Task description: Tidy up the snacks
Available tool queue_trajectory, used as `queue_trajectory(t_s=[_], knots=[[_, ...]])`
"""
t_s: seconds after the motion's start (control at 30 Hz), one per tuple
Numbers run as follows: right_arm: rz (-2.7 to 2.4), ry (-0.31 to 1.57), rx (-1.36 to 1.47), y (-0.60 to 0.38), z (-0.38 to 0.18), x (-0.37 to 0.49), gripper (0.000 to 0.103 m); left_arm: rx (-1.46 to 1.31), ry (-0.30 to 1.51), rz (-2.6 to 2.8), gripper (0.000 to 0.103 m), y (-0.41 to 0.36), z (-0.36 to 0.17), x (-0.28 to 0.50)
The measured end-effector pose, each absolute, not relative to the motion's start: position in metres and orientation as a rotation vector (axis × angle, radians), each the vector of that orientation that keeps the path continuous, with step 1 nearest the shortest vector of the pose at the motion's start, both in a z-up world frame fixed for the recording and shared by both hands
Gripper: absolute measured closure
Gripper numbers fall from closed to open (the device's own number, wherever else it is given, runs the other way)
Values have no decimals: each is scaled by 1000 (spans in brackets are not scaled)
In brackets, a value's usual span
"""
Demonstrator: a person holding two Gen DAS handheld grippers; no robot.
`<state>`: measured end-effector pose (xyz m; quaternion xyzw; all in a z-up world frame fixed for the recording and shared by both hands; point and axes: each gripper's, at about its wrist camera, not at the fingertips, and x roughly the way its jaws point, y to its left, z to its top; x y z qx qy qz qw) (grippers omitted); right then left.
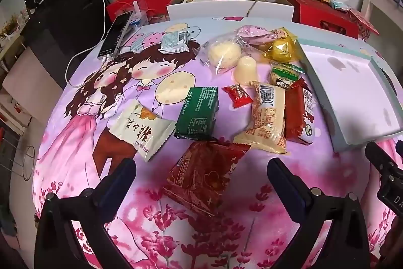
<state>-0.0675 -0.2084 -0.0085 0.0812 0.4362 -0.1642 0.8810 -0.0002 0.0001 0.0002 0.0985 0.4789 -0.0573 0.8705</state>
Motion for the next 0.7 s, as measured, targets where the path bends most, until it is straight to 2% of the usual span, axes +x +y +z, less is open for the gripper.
queue_trajectory(t_s=[0.7], knots=[[-341,906,171,-208,-8,-67,0,186,1002,-116,0,0,1,2]])
